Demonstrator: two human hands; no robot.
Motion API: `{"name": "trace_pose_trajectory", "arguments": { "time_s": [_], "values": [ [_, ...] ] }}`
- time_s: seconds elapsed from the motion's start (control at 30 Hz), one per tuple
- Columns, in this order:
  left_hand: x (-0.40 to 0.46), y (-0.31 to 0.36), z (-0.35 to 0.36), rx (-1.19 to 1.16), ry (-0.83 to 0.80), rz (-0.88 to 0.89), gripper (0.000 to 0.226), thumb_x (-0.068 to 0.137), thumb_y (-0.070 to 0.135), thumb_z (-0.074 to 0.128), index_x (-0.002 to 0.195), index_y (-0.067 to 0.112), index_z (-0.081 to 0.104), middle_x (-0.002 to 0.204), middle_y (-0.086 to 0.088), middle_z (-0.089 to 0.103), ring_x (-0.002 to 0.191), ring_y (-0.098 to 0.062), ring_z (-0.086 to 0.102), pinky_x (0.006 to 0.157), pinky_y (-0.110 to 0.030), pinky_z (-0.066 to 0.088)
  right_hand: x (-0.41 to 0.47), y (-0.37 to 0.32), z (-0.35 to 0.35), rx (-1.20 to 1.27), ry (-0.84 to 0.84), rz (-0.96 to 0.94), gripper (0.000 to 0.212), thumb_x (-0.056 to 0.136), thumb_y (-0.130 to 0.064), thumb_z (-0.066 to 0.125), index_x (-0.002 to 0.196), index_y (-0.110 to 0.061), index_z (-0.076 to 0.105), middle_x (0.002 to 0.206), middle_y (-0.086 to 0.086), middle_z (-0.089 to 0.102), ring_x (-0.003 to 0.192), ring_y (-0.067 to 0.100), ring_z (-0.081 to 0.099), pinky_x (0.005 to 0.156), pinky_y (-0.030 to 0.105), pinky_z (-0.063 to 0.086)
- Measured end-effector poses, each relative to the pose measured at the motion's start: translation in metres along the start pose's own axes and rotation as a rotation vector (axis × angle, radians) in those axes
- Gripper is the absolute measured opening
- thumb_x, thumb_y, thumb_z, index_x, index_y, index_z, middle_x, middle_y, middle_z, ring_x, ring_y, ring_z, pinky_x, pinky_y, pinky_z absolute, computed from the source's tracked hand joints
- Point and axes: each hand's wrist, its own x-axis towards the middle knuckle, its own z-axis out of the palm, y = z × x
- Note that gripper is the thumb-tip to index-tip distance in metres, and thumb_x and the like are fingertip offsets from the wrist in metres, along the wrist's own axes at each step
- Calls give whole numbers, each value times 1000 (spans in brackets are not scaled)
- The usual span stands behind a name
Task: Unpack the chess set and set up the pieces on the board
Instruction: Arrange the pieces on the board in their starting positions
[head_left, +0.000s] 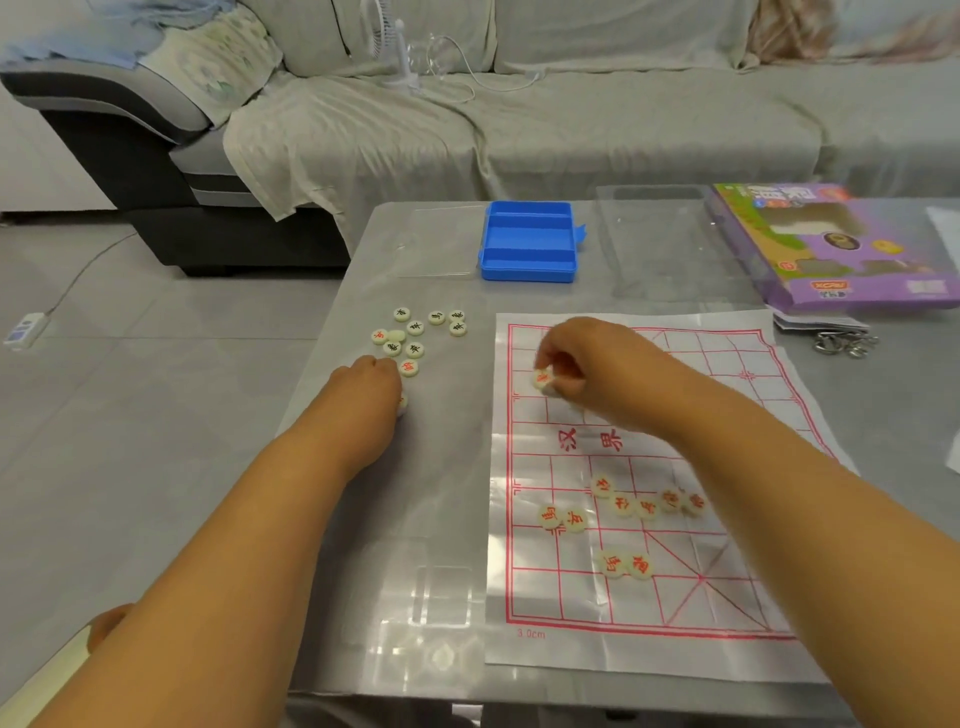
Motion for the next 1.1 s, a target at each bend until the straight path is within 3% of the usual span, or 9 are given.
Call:
{"name": "trace_pose_trajectory", "arguments": {
  "time_s": [0.13, 0.33, 0.47, 0.6, 0.73, 0.83, 0.93, 1.1],
  "values": [
    [-6, 12, -5, -10, -40, 2, 22, 95, 17, 47, 113, 7, 54, 114, -13, 53, 98, -31, 56, 85, -39, 48, -56, 40, -4, -15, -38, 122, 17, 89, -25, 61, 106, -28, 57, 100, -9, 56, 80, 7, 51, 69, 10, 40],
    [-29, 54, -23, -127, -69, 86, 21, 94, 13, 49, 114, 11, 56, 110, -9, 56, 89, -26, 59, 77, -33, 49, -109, 52, 10, -59, -156, 185, 18, 90, -26, 60, 107, -29, 56, 103, -11, 54, 85, 7, 52, 76, 13, 43],
    [-46, 99, -20, -114, -13, 257, 24, 93, 9, 52, 117, 11, 55, 113, -6, 53, 95, -23, 58, 76, -28, 46, -123, 50, 26, -138, -207, 161, 25, 91, -29, 59, 116, -27, 57, 117, -9, 55, 92, 4, 48, 85, 11, 40],
    [-49, 129, 4, -39, -23, 446, 35, 89, 2, 52, 124, 10, 49, 119, -8, 51, 102, -23, 53, 79, -27, 42, -128, 54, 31, -140, -198, 166, 34, 89, -36, 60, 122, -32, 54, 126, -13, 52, 97, 2, 45, 90, 11, 37],
    [-47, 131, 11, -8, -72, 484, 31, 90, 7, 54, 120, 11, 52, 116, -7, 53, 102, -21, 52, 80, -25, 41, -131, 57, 21, -85, -99, 175, 39, 87, -38, 61, 125, -34, 51, 124, -15, 51, 93, 0, 44, 85, 10, 37],
    [-48, 122, -1, -94, -55, 468, 33, 94, 23, 55, 126, 12, 53, 121, -5, 52, 112, -22, 49, 91, -29, 43, -117, 48, 10, -57, -6, 129, 36, 87, -39, 60, 121, -33, 53, 111, -15, 53, 87, 1, 47, 75, 8, 39],
    [-40, 97, -12, -244, 108, 334, 36, 95, 35, 53, 127, 18, 54, 123, -1, 52, 114, -19, 49, 91, -28, 41, -82, 28, 3, -28, 55, 38, 33, 88, -38, 59, 119, -30, 55, 101, -14, 52, 84, 3, 50, 72, 9, 41],
    [-2, 24, -2, -370, 400, 6, 28, 93, 15, 52, 119, 11, 61, 118, -12, 59, 112, -31, 50, 93, -34, 37, -1, -9, 17, 83, 86, -84, 32, 89, -36, 60, 118, -25, 58, 98, -11, 55, 86, 5, 52, 75, 15, 42]
  ]
}}
